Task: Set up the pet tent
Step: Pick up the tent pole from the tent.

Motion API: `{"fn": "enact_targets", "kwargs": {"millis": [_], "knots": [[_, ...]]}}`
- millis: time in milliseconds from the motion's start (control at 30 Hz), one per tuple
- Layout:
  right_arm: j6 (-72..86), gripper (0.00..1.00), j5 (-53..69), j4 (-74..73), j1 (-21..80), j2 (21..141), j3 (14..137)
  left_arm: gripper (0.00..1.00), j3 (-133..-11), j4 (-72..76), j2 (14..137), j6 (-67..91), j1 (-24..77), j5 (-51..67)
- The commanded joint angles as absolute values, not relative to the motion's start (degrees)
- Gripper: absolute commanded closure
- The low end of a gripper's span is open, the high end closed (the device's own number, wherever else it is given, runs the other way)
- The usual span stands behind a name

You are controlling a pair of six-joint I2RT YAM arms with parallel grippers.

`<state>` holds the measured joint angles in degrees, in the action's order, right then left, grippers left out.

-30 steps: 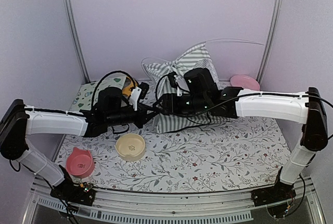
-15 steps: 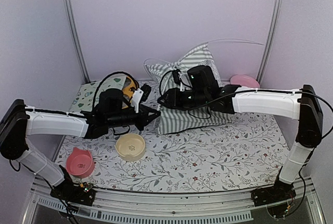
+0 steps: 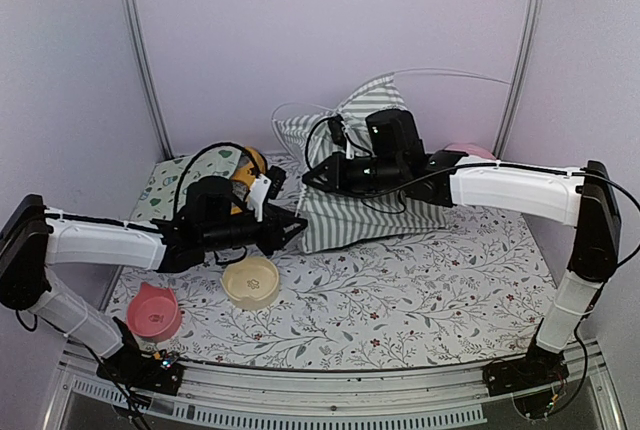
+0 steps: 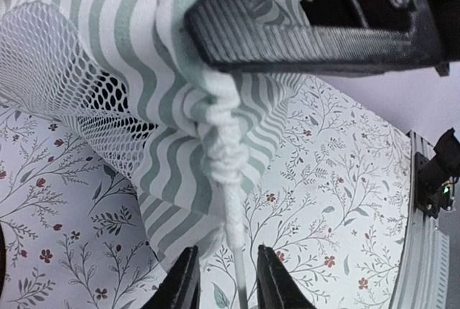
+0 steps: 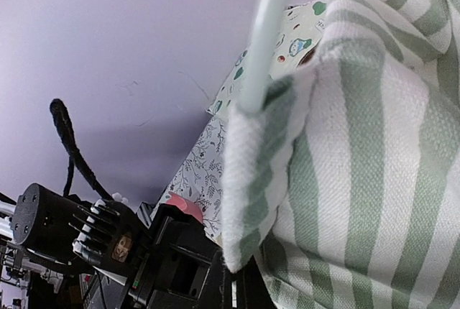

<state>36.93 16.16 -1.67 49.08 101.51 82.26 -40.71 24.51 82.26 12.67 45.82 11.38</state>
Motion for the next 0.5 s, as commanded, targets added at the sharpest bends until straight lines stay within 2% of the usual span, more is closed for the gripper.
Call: {"fn": "enact_targets", "kwargs": {"millis": [0,167,267,467], "knots": [[36.6,1.0,15.5,-0.9,47.7,99.4,84.7,0.76,-39.0,27.2,80.2,12.8,46.3,10.6],[36.9,1.0,15.7,-0.9,47.7,99.6,84.8,1.0,-40.0,27.3,80.1,12.1,46.2,9.2],[36.6,1.0,15.6,-1.6,46.2,99.3,85.0,1.0,-40.4,27.2,80.0,11.2,46.4,8.9],[35.7,0.88,21.9,-0.9,36.1,98.6,86.9,1.0,-35.0,29.7,79.0,11.4,49.2,6.9]]}}
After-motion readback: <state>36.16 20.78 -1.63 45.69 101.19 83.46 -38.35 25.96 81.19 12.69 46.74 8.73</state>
